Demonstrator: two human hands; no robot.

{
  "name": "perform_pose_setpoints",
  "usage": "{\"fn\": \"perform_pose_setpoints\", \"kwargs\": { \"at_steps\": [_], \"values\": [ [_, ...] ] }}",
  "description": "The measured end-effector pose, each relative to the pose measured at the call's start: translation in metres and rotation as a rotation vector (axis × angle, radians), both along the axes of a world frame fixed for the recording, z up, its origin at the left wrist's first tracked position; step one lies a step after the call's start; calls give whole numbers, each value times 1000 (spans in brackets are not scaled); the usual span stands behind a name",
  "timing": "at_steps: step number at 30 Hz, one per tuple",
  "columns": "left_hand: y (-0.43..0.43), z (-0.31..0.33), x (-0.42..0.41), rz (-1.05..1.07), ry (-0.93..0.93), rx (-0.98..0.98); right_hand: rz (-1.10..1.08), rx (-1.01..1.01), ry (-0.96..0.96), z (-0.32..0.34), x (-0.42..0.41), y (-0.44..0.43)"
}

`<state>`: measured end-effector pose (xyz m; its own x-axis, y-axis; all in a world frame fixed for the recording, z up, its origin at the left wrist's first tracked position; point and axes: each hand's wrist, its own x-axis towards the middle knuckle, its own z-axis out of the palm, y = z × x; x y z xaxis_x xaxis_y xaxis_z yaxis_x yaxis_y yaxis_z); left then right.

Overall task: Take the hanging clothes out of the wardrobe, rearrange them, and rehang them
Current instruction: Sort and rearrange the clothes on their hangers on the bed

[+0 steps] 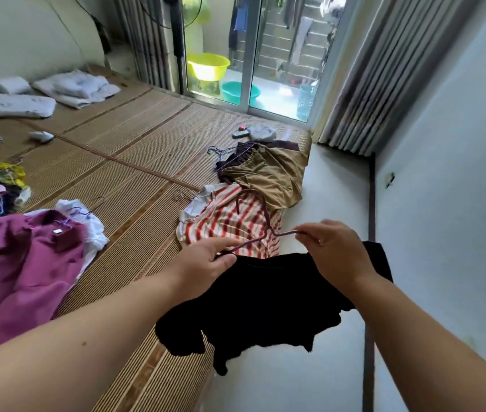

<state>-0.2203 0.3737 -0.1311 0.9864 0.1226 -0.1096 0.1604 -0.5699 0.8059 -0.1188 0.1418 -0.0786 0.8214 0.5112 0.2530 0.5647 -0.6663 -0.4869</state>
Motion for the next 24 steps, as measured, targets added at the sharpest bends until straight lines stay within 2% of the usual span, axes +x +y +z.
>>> {"fn": "perform_pose_setpoints", "kwargs": {
  "at_steps": [4, 10, 13, 18, 24],
  "values": [
    [-19, -4, 26, -8, 36, -106, 21, -22, -20, 4, 31, 0],
    [-18, -28, 55, 213, 23, -360, -2, -180, -47, -28, 92, 21],
    [-2, -40, 79, 307, 24, -385, -2, -359, -75, -47, 132, 31],
    [40, -53, 138, 316, 108, -410, 55, -540, -144, -63, 210, 64],
    [75, -61, 188, 344, 207, -370, 127, -544, -66, -70, 279, 118]
  ]
}}
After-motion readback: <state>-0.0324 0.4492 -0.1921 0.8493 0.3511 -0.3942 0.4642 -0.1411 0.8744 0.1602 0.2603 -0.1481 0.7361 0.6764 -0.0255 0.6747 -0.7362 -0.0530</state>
